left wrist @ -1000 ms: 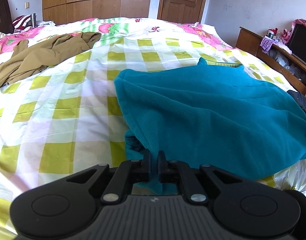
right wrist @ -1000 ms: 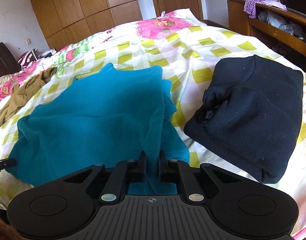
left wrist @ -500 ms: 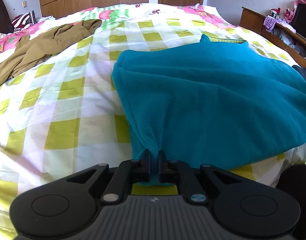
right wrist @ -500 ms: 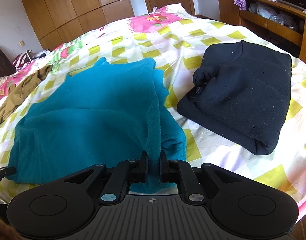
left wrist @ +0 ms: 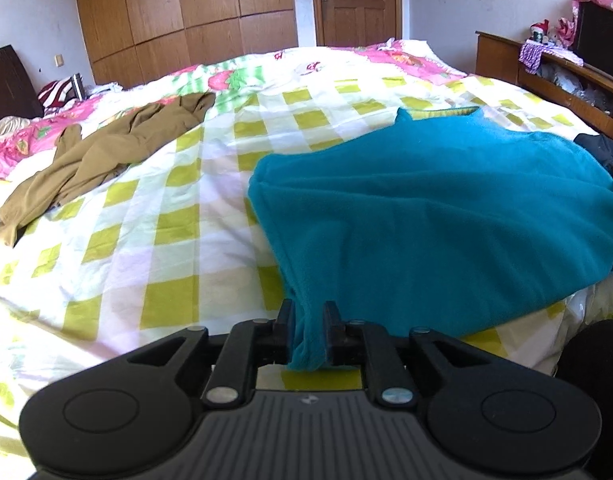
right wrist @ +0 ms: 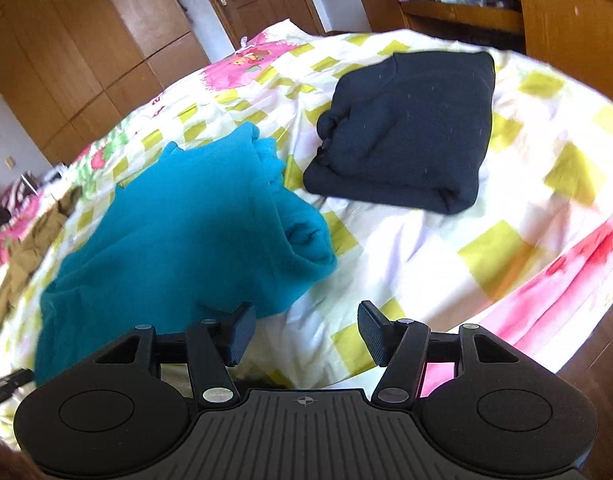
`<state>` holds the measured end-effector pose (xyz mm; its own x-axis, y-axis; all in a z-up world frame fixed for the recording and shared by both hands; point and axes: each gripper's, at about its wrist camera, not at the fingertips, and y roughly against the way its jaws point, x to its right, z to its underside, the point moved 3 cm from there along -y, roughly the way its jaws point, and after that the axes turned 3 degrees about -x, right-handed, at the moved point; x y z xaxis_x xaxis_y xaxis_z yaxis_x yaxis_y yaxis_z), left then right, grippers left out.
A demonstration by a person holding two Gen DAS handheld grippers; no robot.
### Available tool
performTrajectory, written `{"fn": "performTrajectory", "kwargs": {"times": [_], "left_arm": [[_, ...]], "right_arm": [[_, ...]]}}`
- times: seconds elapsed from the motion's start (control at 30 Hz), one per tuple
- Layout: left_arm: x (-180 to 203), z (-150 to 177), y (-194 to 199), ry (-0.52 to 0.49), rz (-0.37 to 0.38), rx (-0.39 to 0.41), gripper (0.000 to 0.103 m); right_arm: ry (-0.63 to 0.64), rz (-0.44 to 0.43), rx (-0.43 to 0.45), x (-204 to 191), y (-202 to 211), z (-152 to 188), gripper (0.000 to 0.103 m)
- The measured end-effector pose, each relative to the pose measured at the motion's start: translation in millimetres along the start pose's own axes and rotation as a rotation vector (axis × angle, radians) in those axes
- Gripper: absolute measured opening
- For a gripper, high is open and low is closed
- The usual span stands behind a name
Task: Fold small clothes
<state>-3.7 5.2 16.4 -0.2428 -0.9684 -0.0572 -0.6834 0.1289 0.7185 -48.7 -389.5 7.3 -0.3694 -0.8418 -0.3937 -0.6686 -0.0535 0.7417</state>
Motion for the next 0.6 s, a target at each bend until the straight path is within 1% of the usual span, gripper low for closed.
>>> {"fn": "performTrajectory", "kwargs": {"times": [0.03, 0.07, 0.1, 0.17, 0.2, 0.27, 0.3, 0.33, 0.37, 0.4, 0.43, 0.5, 0.53, 0.6], "left_arm": [[5.5, -4.9, -0.8, -0.012, 0.007, 0.017, 0.028], [12.3, -9.9, -2.6, -0.029, 0.016, 0.029, 0.028], [20.2, -14.9, -5.6, -0.045, 0.030, 0.042, 0.029], [33.8, -21.3, -13.2, -0.073, 0.065, 0.060, 0.033], [41.0, -23.5, -19.5, -0.090, 0.083, 0.062, 0.035], [51.1, -23.4, -34.5, -0.123, 0.084, 0.059, 0.036], [55.1, -20.4, -44.5, -0.145, 0.075, 0.041, 0.036], [57.0, -16.3, -55.1, -0.150, 0.065, 0.006, 0.036], [58.1, -10.6, -65.1, -0.141, 0.062, -0.040, 0.036], [57.6, -3.5, -72.4, -0.128, 0.070, -0.083, 0.036], [57.9, 0.8, -71.7, -0.125, 0.073, -0.084, 0.036], [58.4, -0.9, -64.8, -0.129, 0.071, -0.071, 0.036], [58.2, -5.0, -60.0, -0.115, 0.081, -0.048, 0.036], [58.3, -14.9, -50.2, -0.090, 0.098, 0.024, 0.036]], "right_arm": [[-0.066, -0.049, -0.013, 2.7, -6.7, -0.7, 0.057], [-0.123, -0.121, -0.015, 2.9, -13.2, -1.7, 0.056], [-0.161, -0.175, -0.003, 1.5, -19.6, -3.0, 0.056], [-0.216, -0.192, 0.060, 0.3, -32.9, -8.0, 0.059], [-0.237, -0.198, 0.073, -0.5, -40.9, -10.0, 0.059], [-0.297, -0.194, 0.100, 4.1, -56.1, -13.5, 0.059], [-0.331, -0.209, 0.106, 6.8, -62.8, -14.5, 0.059], [-0.358, -0.231, 0.114, 9.0, -68.8, -15.2, 0.056], [-0.376, -0.240, 0.116, 9.5, -74.9, -15.9, 0.051], [-0.387, -0.248, 0.107, 8.2, -82.0, -17.4, 0.051], [-0.385, -0.258, 0.101, 5.3, -87.4, -19.2, 0.051], [-0.371, -0.261, 0.086, -0.8, -95.1, -24.3, 0.053], [-0.374, -0.262, 0.086, -2.3, -95.7, -25.6, 0.054], [-0.412, -0.283, 0.095, 1.4, -91.2, -23.7, 0.055]]}}
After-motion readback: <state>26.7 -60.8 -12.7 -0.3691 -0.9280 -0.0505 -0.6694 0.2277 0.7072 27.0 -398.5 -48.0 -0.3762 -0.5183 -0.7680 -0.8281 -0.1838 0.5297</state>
